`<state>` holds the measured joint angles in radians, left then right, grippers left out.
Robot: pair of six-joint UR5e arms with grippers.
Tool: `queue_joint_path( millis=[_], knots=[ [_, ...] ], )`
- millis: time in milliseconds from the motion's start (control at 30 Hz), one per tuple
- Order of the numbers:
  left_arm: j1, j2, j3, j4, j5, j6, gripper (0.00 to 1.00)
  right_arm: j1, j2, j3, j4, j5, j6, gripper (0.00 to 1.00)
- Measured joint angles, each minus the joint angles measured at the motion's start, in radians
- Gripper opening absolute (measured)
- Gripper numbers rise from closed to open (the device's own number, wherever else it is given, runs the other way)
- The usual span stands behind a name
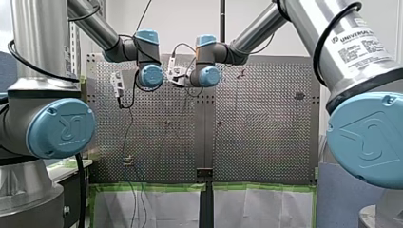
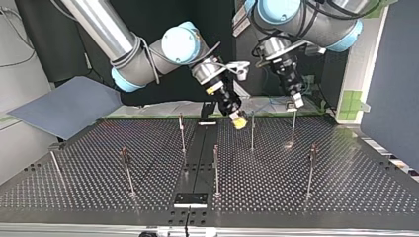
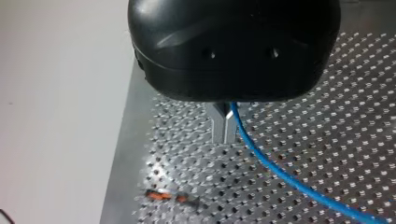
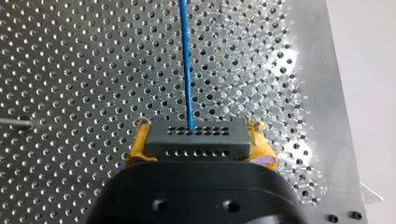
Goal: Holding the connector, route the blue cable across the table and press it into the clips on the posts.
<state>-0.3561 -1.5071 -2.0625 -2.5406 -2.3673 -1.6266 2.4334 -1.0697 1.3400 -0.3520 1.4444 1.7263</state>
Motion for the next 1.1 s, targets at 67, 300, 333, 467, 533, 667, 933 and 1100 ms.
queue_joint_path(
  millis=[67, 300, 333, 467, 533, 667, 933, 1100],
  knots=[
    [0.015, 0.0, 0.013, -0.004, 0.015, -0.003, 0.0, 0.002, 0.013, -0.017, 0.009, -0.001, 0.001, 0.0],
    [0.077, 0.0, 0.041, -0.011, 0.077, -0.012, 0.0, 0.008, 0.047, -0.075, 0.031, -0.006, 0.002, 0.0],
    [0.085, 0.0, 0.041, -0.01, 0.085, -0.012, 0.0, 0.008, 0.048, -0.082, 0.034, -0.007, 0.004, 0.0],
    [0.118, 0.0, 0.048, -0.007, 0.118, -0.012, 0.0, 0.008, 0.053, -0.117, 0.048, -0.009, 0.007, 0.0],
    [0.135, 0.0, 0.053, -0.007, 0.135, -0.013, 0.0, 0.008, 0.055, -0.132, 0.056, -0.01, 0.008, 0.0],
    [0.169, -0.001, 0.069, -0.007, 0.169, -0.017, 0.0, 0.007, 0.06, -0.169, 0.068, -0.011, 0.01, 0.0],
    [0.234, -0.009, 0.104, -0.006, 0.235, -0.024, 0.0, 0.002, 0.082, -0.234, 0.072, -0.03, 0.012, 0.0],
    [0.279, -0.03, 0.131, -0.007, 0.279, -0.025, 0.0, 0.002, 0.099, -0.253, 0.071, -0.039, 0.012, 0.0]
  ],
)
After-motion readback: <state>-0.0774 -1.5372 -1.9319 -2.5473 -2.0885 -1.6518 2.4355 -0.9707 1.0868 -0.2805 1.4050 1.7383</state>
